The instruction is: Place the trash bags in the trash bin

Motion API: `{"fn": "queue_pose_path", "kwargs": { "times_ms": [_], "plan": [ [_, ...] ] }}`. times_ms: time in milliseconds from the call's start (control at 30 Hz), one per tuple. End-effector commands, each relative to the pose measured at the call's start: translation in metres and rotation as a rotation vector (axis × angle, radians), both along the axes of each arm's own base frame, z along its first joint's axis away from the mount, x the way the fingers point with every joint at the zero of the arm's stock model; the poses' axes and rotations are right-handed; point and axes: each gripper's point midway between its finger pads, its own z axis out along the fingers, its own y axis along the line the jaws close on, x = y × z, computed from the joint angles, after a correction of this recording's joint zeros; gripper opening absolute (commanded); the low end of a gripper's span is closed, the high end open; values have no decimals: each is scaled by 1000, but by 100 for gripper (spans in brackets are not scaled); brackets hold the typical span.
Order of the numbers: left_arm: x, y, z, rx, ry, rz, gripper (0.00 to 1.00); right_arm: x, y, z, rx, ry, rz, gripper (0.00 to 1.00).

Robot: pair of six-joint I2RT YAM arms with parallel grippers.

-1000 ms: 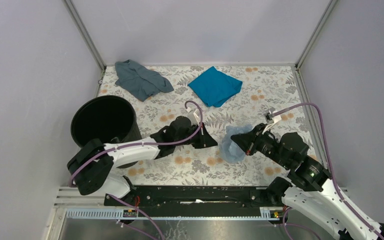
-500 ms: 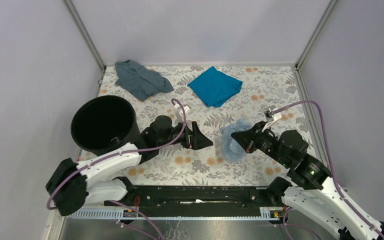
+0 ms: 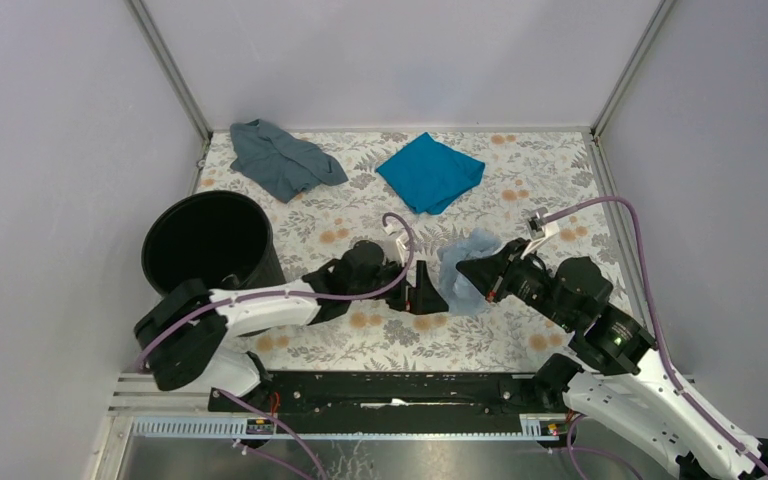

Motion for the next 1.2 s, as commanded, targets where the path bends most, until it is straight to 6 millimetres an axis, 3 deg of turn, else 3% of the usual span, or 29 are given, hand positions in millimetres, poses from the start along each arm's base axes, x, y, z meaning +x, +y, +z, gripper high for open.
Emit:
{"fn": "queue_pose_path", "kwargs": {
  "times_ms": [0,133,200,233,367,433,567,667,767,933,1000,1167],
  "plan": [
    [20,-33,51,-153,-70,3,81,-4,5,27,82,-46,30,0],
    [42,-25,41,-108,-60,92,42,-6,-1,25,52,-48,22,0],
    [49,-16,39,-124,-44,108,36,-8,-6,24,36,-52,10,0],
    [48,-14,43,-154,-39,93,41,-8,-9,23,28,-56,2,0],
    [24,-13,65,-284,-50,-22,82,-5,-15,15,5,-60,-30,0],
    [16,-14,73,-325,-53,-63,90,-3,-12,15,12,-63,-25,0],
    [5,-28,65,-318,-16,-116,97,-3,-2,23,38,-67,9,0],
    [-8,-38,73,-392,10,-175,99,-2,1,25,44,-65,19,0],
    [-21,-39,87,-505,34,-219,99,-1,0,25,47,-67,10,0],
    [-26,-39,88,-571,80,-229,98,-1,0,25,57,-68,5,0],
    [-24,-39,83,-563,91,-210,87,-1,1,25,62,-64,7,0],
    [3,-41,43,-370,97,-64,32,-4,-3,32,57,-70,7,0]
  ]
}}
